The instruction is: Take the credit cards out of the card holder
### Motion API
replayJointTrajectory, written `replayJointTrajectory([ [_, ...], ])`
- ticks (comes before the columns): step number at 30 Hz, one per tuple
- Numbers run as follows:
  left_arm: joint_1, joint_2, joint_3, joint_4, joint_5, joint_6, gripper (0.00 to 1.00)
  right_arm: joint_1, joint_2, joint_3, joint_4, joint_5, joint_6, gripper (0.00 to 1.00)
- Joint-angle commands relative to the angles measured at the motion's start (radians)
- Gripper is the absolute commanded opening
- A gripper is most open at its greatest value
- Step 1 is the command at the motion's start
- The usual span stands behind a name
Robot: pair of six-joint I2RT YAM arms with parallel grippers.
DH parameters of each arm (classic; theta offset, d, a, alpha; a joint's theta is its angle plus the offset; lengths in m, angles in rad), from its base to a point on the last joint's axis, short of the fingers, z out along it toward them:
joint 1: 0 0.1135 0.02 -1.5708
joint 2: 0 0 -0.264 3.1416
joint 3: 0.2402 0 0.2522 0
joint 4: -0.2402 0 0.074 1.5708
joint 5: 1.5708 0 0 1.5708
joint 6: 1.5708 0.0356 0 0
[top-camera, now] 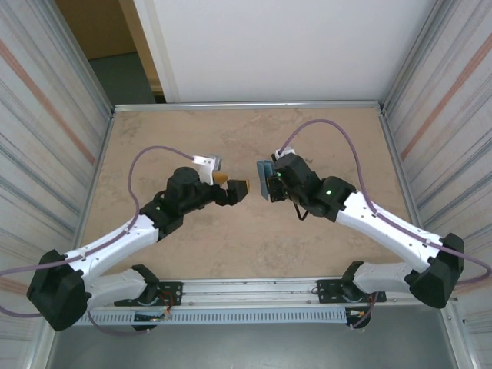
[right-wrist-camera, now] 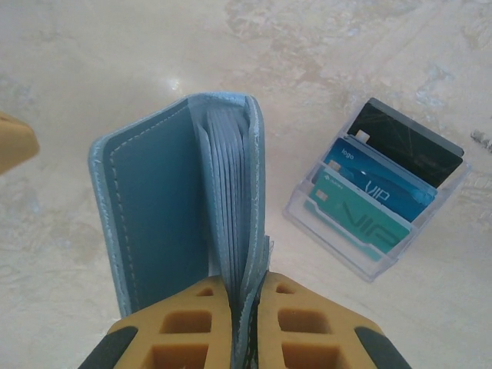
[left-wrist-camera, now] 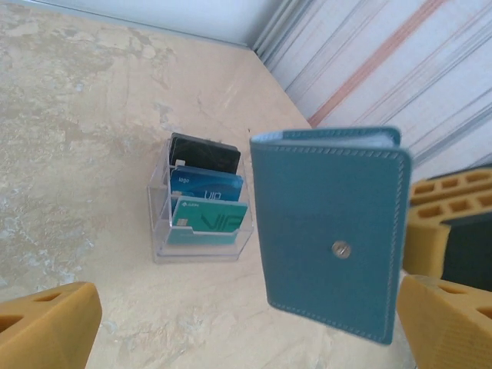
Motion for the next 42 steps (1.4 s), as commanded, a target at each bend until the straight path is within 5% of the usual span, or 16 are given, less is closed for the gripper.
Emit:
replayJointTrajectory([
  [1,-0.003,0.004,0.050,0.028,-0.034,-0.052,0.99,0.011,0.016,0.046,-0.010,0.041,0.004,0.00],
  [13,-0.056,0.129,0.151,-0.013,-0.015,-0.009,0.99,0.019,0.039,0.063,-0.020,0.061,0.009,0.00],
  [27,-0.124,0.171,0.214,-0.176,-0.201,0.038,0.99,0.039,0.039,0.072,-0.035,0.098,0.023,0.00],
  [42,-0.099,0.144,0.107,-0.138,-0.158,-0.013,0.62,0.019,-0.051,0.020,0.022,-0.019,0.041,0.00],
])
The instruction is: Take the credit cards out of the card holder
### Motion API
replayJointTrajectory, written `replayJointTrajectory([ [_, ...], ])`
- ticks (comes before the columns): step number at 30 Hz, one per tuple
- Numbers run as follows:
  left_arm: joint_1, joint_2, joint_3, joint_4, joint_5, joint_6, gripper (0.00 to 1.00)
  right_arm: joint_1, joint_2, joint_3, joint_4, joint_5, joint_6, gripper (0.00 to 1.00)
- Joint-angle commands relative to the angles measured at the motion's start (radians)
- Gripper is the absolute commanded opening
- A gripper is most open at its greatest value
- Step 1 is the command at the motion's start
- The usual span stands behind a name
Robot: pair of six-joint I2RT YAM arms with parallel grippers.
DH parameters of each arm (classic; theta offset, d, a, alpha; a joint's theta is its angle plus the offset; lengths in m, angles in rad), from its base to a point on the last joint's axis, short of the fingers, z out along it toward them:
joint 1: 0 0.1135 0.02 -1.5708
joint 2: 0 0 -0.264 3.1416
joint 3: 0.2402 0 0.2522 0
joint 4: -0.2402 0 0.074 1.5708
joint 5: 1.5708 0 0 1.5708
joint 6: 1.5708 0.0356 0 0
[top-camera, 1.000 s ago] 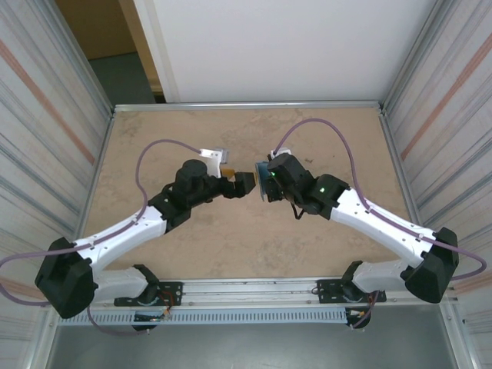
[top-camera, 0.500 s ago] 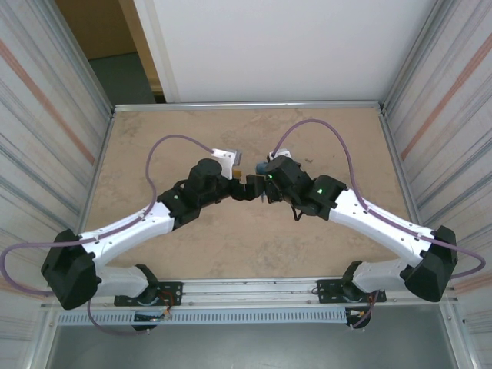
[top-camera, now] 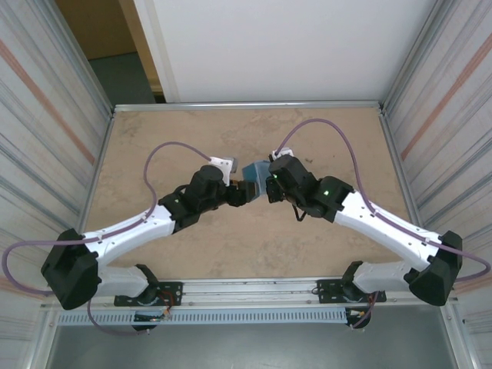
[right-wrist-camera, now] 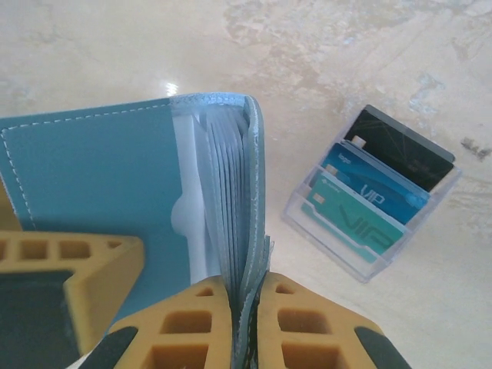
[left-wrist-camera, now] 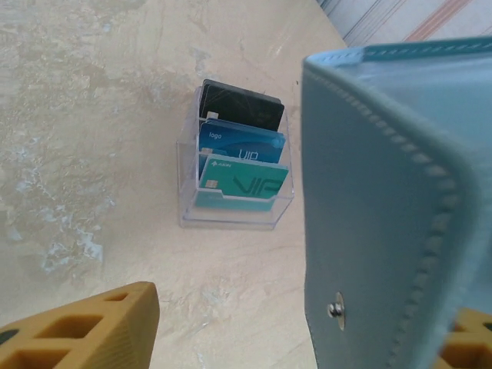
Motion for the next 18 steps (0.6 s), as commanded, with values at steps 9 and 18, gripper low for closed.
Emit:
replayJointTrajectory([
  [9,0.065,-0.017,-0.061,0.140,0.158,-0.039,0.38,-0.121,-0.078,-0.081,0.123,-0.333,0.059,0.00],
  [18,0.125,0.023,-0.082,0.287,0.379,-0.066,0.11,-0.224,-0.156,-0.193,0.287,-0.594,0.087,0.00],
])
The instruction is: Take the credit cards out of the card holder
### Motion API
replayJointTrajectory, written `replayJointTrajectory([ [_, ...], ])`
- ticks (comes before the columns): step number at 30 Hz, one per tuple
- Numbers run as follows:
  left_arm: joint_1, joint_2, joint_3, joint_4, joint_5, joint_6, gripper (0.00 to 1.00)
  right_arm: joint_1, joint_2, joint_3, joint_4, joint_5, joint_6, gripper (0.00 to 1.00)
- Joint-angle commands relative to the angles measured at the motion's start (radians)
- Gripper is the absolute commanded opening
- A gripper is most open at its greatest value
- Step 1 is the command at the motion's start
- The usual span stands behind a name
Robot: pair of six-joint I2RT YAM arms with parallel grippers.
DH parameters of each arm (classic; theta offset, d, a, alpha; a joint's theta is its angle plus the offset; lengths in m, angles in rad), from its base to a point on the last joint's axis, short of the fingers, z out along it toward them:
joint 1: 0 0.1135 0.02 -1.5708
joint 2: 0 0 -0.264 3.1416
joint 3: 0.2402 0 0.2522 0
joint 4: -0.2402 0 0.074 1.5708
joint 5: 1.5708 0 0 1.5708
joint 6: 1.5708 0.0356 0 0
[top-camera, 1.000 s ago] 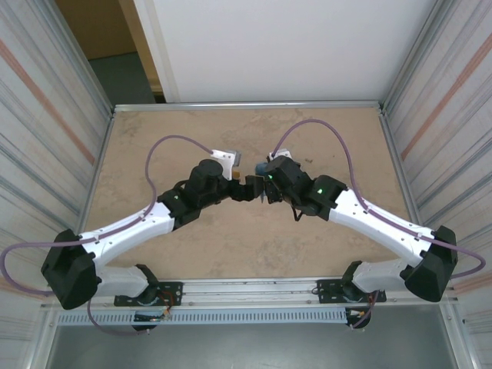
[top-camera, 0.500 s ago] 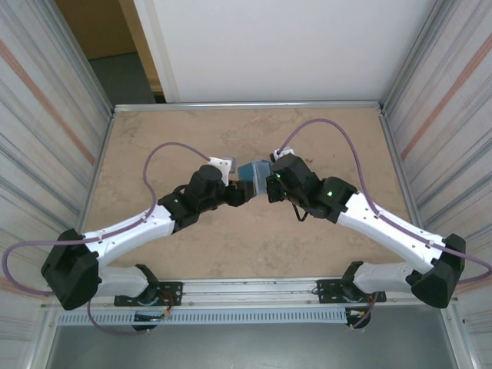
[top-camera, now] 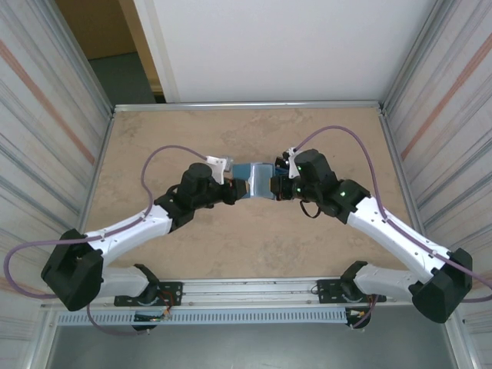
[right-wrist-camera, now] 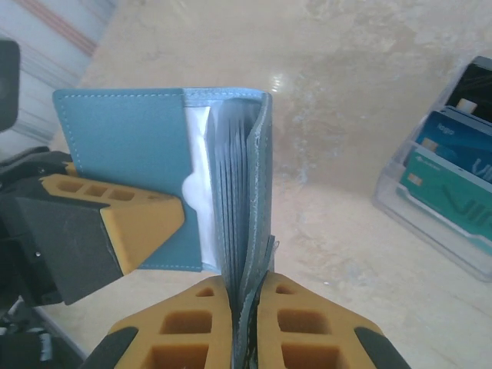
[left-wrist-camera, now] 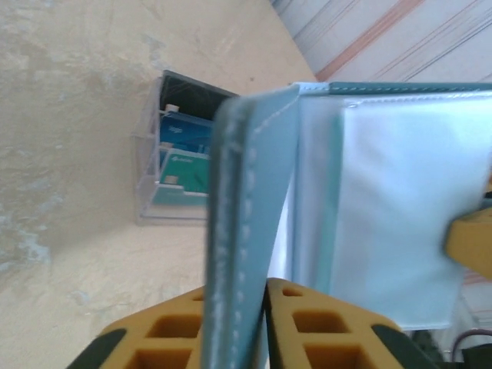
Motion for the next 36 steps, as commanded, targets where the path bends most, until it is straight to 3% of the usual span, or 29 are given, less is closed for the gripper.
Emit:
replayJointTrajectory([
  [1,0.020,0.025,-0.008,0.119,0.120,-0.012,0.09,-0.017,-0.051,-0.027,0.108,-0.155,0.027,0.01],
  [4,0.029,0.051,-0.005,0.190,0.195,-0.037,0.03,-0.029,-0.058,-0.046,0.131,-0.182,0.030,0.02],
  [8,0.032,0.075,0.006,0.233,0.256,-0.056,0.02,-0.030,-0.053,-0.051,0.141,-0.191,0.029,0.02],
  [10,0.033,0.082,0.010,0.219,0.262,-0.056,0.07,-0.030,-0.051,-0.053,0.146,-0.192,0.029,0.00],
  [13,0.033,0.082,0.014,0.194,0.261,-0.052,0.23,-0.030,-0.050,-0.048,0.142,-0.184,0.025,0.00],
  [16,0.033,0.072,0.015,0.148,0.244,-0.039,0.25,-0.030,-0.050,-0.041,0.126,-0.162,0.016,0.00],
  [19,0.033,0.060,0.018,0.119,0.234,-0.024,0.21,-0.030,-0.043,-0.027,0.101,-0.142,0.006,0.00],
  [22,0.032,0.053,0.022,0.118,0.235,-0.024,0.06,-0.031,-0.038,-0.029,0.113,-0.159,0.004,0.00],
  [24,0.034,0.053,0.023,0.139,0.248,-0.033,0.00,-0.030,-0.037,-0.035,0.134,-0.173,0.006,0.10],
  [28,0.038,0.058,0.022,0.191,0.287,-0.069,0.00,-0.030,-0.037,-0.042,0.146,-0.160,0.005,0.15],
  [36,0.044,0.042,0.011,0.218,0.296,-0.101,0.00,-0.036,-0.057,-0.071,0.153,-0.125,-0.003,0.42],
])
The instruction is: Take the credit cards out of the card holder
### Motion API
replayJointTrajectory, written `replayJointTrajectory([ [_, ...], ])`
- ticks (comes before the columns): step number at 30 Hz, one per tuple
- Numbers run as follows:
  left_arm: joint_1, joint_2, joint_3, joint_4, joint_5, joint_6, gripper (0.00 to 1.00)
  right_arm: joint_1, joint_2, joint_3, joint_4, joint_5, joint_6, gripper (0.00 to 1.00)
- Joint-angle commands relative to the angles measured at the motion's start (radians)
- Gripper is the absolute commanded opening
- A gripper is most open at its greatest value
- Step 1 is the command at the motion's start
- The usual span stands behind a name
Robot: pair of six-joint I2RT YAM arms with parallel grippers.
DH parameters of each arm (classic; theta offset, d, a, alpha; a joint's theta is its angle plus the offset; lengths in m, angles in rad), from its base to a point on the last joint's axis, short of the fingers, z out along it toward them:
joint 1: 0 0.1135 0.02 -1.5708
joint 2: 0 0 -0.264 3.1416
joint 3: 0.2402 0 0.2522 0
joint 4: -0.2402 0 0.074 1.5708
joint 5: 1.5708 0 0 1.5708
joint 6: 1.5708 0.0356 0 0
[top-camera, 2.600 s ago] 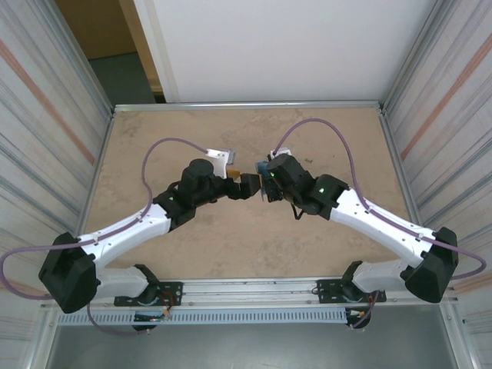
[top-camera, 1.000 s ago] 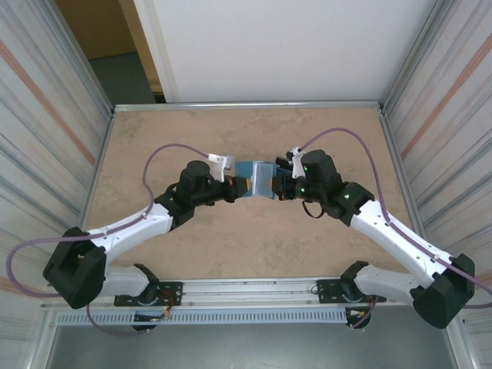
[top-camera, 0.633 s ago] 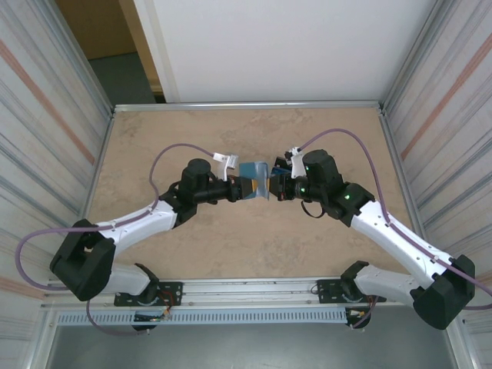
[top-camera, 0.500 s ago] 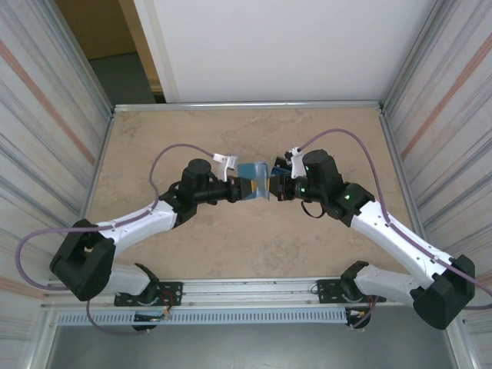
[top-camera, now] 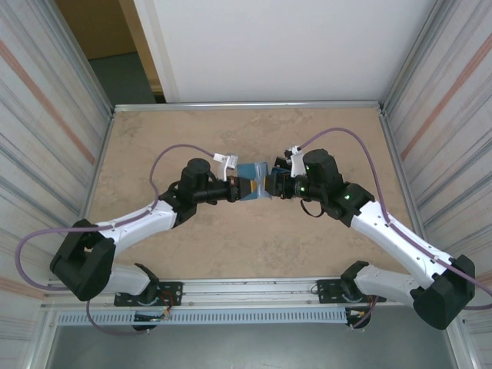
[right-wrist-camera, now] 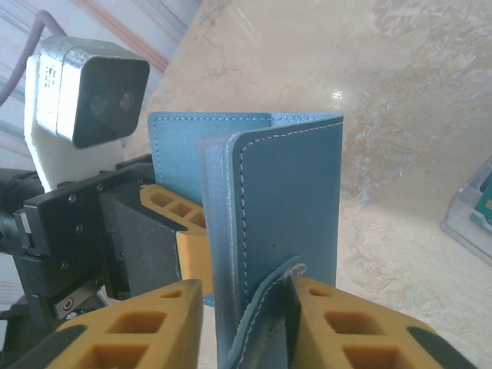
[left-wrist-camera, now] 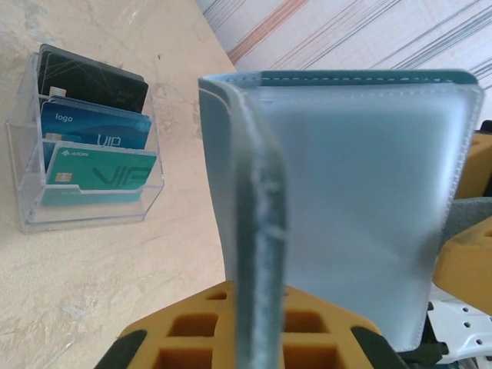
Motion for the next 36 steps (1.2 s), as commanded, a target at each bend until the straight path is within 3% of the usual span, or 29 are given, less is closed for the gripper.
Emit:
replayJointTrajectory([
  [1,0.007,-0.042,0.009,0.061,0.031,-0.019,0.00,-0.004,-0.030,-0.023,0.027,0.010,-0.015,0.43],
  [8,0.007,-0.047,0.001,0.073,0.019,-0.031,0.00,-0.036,-0.068,-0.078,0.121,-0.091,0.014,0.53],
  [23,0.010,-0.029,-0.011,0.103,0.017,-0.051,0.00,-0.090,-0.128,-0.165,0.299,-0.230,0.103,0.56],
  [29,0.010,-0.030,-0.015,0.120,0.025,-0.058,0.00,-0.098,-0.133,-0.164,0.270,-0.198,0.106,0.44],
  [36,0.009,-0.024,-0.013,0.117,0.026,-0.054,0.00,-0.098,-0.114,-0.171,0.325,-0.238,0.122,0.39],
])
